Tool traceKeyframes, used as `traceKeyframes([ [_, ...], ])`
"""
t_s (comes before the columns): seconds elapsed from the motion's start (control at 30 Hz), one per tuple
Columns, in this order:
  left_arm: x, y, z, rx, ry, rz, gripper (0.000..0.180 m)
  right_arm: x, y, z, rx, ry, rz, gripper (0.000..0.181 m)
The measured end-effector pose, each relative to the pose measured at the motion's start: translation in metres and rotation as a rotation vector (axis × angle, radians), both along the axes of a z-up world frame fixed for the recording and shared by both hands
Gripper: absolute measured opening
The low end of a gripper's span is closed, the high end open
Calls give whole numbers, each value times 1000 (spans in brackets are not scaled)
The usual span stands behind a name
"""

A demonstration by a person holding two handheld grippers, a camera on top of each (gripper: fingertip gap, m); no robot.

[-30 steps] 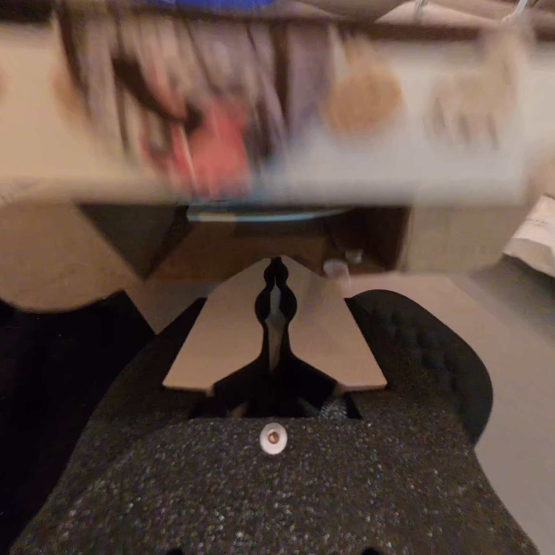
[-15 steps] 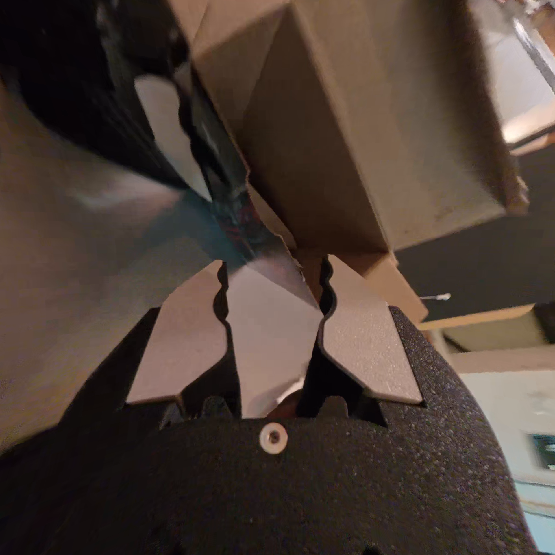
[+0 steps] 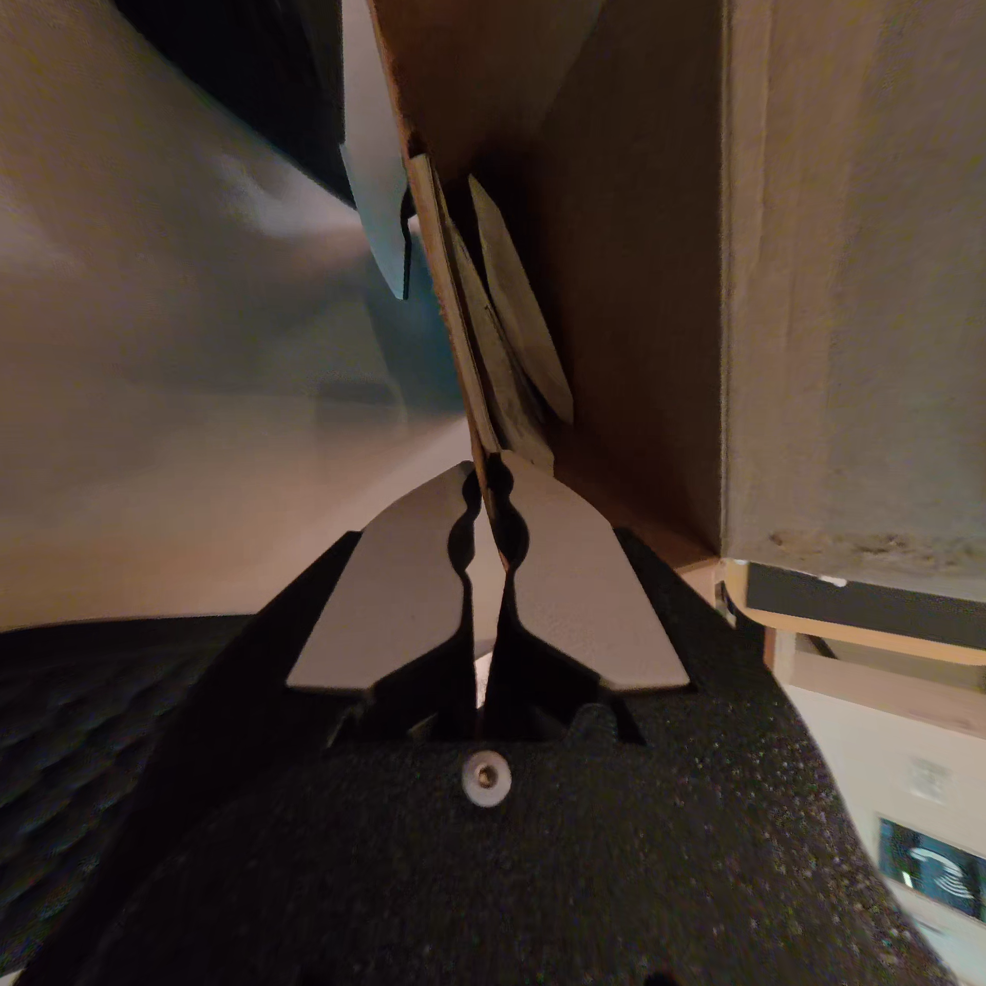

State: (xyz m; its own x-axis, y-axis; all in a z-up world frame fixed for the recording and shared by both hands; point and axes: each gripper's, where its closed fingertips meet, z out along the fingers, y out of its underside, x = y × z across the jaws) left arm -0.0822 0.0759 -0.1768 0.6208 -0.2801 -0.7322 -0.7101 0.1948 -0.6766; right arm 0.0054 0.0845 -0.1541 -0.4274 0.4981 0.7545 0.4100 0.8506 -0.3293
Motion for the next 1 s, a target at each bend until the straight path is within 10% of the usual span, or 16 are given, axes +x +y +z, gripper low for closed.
traceKeyframes([
  [0.33, -22, 28, -35, -68, 247, 108, 85, 12, 17, -1, -175, 84, 11, 3],
  [0.57, -33, 25, 24, 151, 435, 164, 80, 10, 14, 25, -234, 300, 11, 8],
  [1.0, -67, 14, 70, 199, 907, 302, 81, 10, 5, 30, -890, 583, -139, 15],
])
